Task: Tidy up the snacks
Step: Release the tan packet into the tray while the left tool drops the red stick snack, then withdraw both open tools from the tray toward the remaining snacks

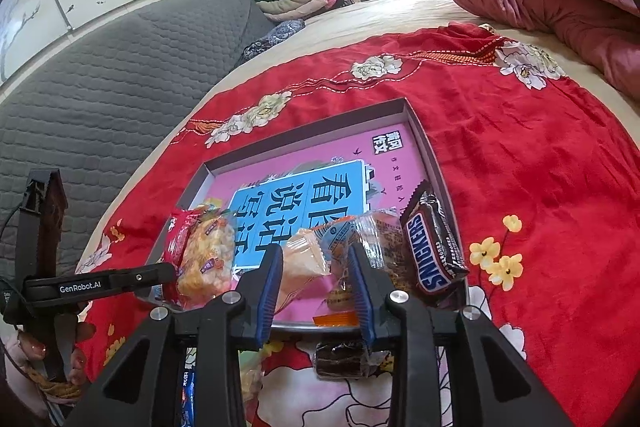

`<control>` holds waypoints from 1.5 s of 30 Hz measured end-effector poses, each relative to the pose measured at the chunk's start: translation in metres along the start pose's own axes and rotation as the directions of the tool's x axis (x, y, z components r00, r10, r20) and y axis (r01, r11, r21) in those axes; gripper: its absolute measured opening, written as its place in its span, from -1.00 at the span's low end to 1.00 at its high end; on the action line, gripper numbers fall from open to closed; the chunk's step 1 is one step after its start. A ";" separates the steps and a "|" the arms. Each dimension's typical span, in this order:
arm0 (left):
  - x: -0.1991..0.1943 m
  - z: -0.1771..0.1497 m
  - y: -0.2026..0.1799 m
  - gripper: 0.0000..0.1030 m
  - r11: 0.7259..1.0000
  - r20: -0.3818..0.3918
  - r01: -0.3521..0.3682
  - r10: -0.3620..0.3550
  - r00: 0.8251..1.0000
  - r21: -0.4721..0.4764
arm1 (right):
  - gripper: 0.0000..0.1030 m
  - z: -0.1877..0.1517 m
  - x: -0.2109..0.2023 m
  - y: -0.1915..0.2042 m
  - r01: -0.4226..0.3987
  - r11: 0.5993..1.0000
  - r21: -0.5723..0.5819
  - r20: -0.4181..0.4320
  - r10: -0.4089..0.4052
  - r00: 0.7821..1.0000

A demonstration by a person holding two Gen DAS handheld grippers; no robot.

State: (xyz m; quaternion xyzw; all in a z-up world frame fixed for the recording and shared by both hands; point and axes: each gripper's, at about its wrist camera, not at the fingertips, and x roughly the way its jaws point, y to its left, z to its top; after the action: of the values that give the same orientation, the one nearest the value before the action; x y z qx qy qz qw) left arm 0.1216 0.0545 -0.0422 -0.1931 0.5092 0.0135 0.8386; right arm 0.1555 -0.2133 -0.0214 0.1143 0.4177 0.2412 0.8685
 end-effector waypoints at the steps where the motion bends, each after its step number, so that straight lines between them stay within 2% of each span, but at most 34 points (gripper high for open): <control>1: -0.001 0.000 0.000 -0.10 1.000 0.001 0.000 0.000 1.000 0.001 | -0.34 0.000 0.000 0.000 -0.001 1.000 -0.002 0.001 0.001 1.000; 7: -0.005 0.001 -0.001 0.01 1.000 0.008 -0.006 0.006 1.000 0.006 | -0.30 0.000 -0.001 0.003 -0.001 1.000 -0.010 0.003 0.001 1.000; 9: -0.007 0.001 -0.002 0.05 1.000 0.012 -0.009 0.009 1.000 0.007 | -0.18 0.001 -0.002 0.003 -0.005 1.000 -0.011 0.005 0.005 1.000; 17: -0.017 0.001 -0.005 0.08 1.000 0.023 -0.006 0.006 1.000 0.016 | -0.15 0.004 -0.007 0.005 -0.008 1.000 -0.019 0.020 0.008 1.000; 21: -0.023 0.000 -0.008 0.16 1.000 0.029 0.001 -0.002 1.000 0.025 | -0.02 0.006 -0.013 0.002 -0.006 1.000 -0.008 0.040 0.007 0.999; 30: -0.033 -0.003 -0.015 0.17 0.999 0.033 0.011 -0.012 0.999 0.046 | 0.02 0.009 -0.024 -0.007 -0.002 1.000 0.021 0.065 0.001 0.998; 33: -0.036 -0.004 -0.017 0.18 0.999 0.032 0.015 -0.017 0.999 0.051 | 0.13 0.009 -0.029 -0.009 -0.006 1.000 0.025 0.079 0.004 0.997; 36: -0.039 -0.005 -0.017 0.18 0.998 0.030 0.019 -0.020 0.999 0.053 | 0.15 0.007 -0.034 -0.009 -0.009 1.000 0.024 0.087 0.006 0.996; 45: -0.049 -0.010 -0.022 0.18 0.997 0.029 0.028 -0.030 0.999 0.078 | 0.36 -0.001 -0.049 0.002 0.033 0.999 -0.017 0.114 -0.031 0.993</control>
State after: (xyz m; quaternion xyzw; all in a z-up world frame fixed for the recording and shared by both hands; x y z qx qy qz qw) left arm 0.0940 0.0390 0.0023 -0.1677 0.4938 -0.0153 0.8531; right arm 0.1278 -0.2366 0.0115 0.1129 0.3669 0.2243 0.8957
